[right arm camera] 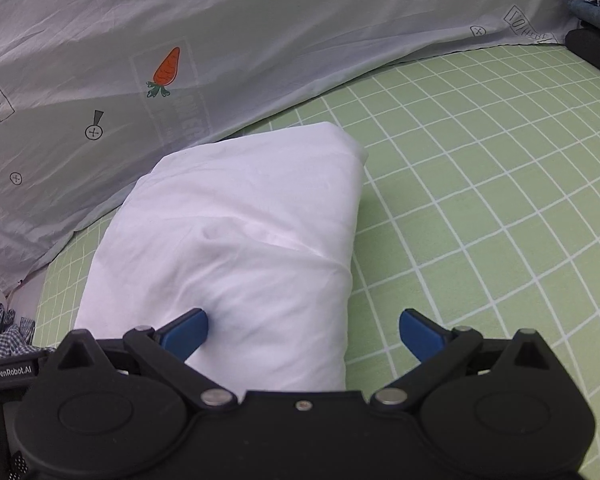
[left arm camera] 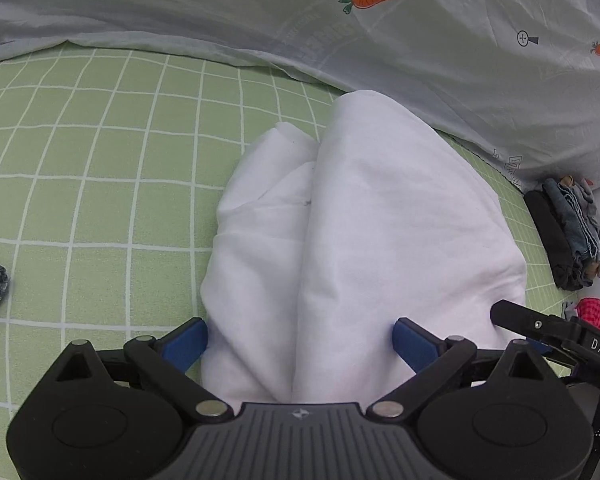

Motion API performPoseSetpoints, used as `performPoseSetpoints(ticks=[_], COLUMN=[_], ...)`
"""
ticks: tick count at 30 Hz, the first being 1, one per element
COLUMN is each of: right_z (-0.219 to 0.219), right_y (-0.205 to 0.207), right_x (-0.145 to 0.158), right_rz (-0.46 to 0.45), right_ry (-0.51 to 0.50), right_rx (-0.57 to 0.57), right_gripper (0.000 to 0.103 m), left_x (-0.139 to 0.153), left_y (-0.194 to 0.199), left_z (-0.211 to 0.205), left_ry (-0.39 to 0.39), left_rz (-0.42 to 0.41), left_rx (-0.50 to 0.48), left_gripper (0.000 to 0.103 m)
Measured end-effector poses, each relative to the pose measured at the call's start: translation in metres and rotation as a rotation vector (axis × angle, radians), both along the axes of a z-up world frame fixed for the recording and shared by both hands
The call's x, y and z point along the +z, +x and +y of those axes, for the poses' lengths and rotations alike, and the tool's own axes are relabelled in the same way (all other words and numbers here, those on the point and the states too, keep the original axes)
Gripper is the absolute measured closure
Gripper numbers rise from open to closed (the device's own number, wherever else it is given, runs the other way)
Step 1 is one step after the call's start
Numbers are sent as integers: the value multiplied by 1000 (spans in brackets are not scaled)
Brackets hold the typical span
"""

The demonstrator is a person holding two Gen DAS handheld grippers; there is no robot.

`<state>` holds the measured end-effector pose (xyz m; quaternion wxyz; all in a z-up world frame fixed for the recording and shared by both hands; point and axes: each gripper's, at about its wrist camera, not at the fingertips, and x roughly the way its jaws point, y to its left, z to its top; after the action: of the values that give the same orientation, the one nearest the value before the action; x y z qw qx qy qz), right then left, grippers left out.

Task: Fold clothes
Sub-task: 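Grasp the folded shirt with both grippers and carry it toward the clothes stack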

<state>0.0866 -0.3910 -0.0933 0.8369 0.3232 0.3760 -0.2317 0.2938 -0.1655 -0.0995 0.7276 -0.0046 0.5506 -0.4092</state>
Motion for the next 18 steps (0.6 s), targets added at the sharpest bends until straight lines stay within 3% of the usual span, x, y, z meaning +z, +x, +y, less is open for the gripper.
performPoseSetpoints(ticks=[3, 4, 6, 10, 12, 18], right_z=[-2, -1, 1, 14, 14, -4], right_y=[9, 10, 10, -7, -21, -83], right_x=[-6, -7, -5, 9, 17, 40], right_rz=[-16, -23, -32, -77, -104, -122], right_ry=[76, 102, 126, 46, 20, -21], right_rx=[21, 18, 0, 28, 45, -19], right_gripper=[2, 9, 18, 54, 61, 66], left_x=[0, 1, 4, 21, 33, 45], left_y=[-3, -5, -13, -43, -58, -112], left_z=[0, 1, 5, 5, 1, -26], left_ry=[-24, -43, -89, -101, -105, -131], left_rz=[-8, -20, -56, -146, -174, -168], left_rx=[-12, -10, 6, 64, 76, -11], left_gripper=[8, 12, 35, 59, 71, 77])
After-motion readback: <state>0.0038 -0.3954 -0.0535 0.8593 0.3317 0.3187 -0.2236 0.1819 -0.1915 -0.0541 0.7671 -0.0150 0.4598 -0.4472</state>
